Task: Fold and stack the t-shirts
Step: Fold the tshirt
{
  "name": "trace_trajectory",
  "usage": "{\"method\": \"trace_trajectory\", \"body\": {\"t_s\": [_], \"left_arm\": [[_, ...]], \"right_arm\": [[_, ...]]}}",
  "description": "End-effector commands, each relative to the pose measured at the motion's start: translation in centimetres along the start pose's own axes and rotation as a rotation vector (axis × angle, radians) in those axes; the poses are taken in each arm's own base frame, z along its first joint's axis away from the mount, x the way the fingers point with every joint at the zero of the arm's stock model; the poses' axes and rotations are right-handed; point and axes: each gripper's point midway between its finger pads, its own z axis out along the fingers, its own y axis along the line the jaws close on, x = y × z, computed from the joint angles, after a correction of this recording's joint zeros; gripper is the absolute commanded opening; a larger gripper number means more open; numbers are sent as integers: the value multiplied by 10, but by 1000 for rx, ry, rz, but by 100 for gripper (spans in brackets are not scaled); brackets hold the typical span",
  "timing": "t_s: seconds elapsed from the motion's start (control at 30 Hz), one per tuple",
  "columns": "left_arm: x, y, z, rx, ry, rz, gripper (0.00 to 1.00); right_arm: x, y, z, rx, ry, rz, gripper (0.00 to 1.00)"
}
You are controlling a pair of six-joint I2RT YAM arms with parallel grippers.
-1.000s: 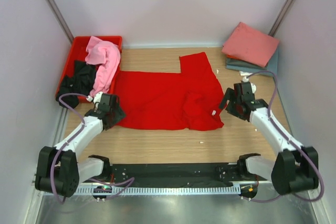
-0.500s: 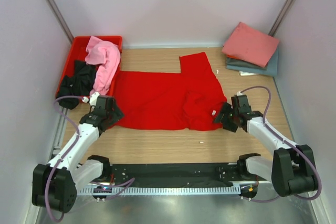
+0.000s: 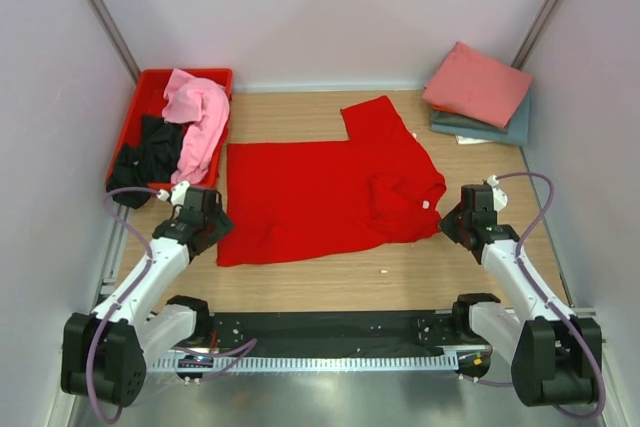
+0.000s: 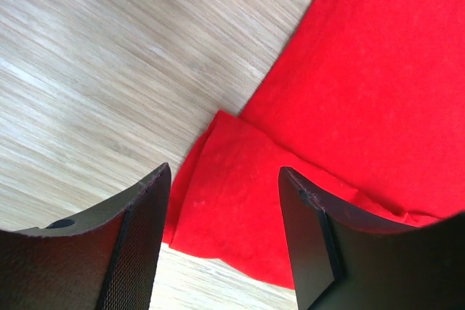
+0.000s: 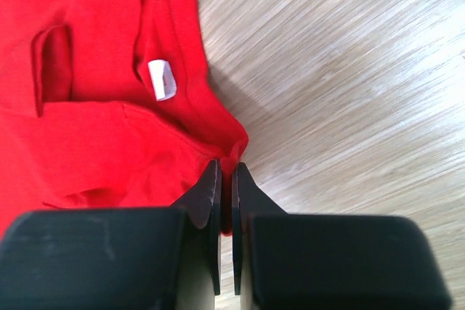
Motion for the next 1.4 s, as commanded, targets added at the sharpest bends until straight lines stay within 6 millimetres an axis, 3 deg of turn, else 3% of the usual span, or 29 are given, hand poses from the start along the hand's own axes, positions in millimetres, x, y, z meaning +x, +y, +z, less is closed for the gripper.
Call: {"method": "trace_trajectory", "body": {"t_s": [0.0,0.13,0.3,0.53,0.6,0.67,0.8,1.0,1.2,1.3,1.37], "left_arm": [[8,3,2,3,19,-45,63],[27,1,2,40,81,-77,61],[48,2,-3,78,107,-83,63],[15,-1,-3,17,-5,-48,63],[14,-4,2,-2,13,-30,61],[26,-10,2,17,76,-20,55],[51,-12,-3,40,110,0,56],[66,1,-19,-19,103,84,62],[75,4,-13,-23,108,67,61],[77,1,-4,-31,105,70,56],[77,-6,1,-18,99,73,35]], "right_arm": [[-1,-5,8,45,4,17,1],[11,-9,15,41,37,12,1],[5,-12,17,61,10,9,1],[0,-16,17,78,-11,18,1],[0,-18,16,81,-16,10,1],[-5,-25,17,90,-16,43,1],[0,-28,22,91,17,47,1],[-2,-26,24,86,17,44,1],[-4,-25,24,90,15,41,1],[-5,-26,24,95,13,38,1],[-6,-29,24,102,12,41,1]]}}
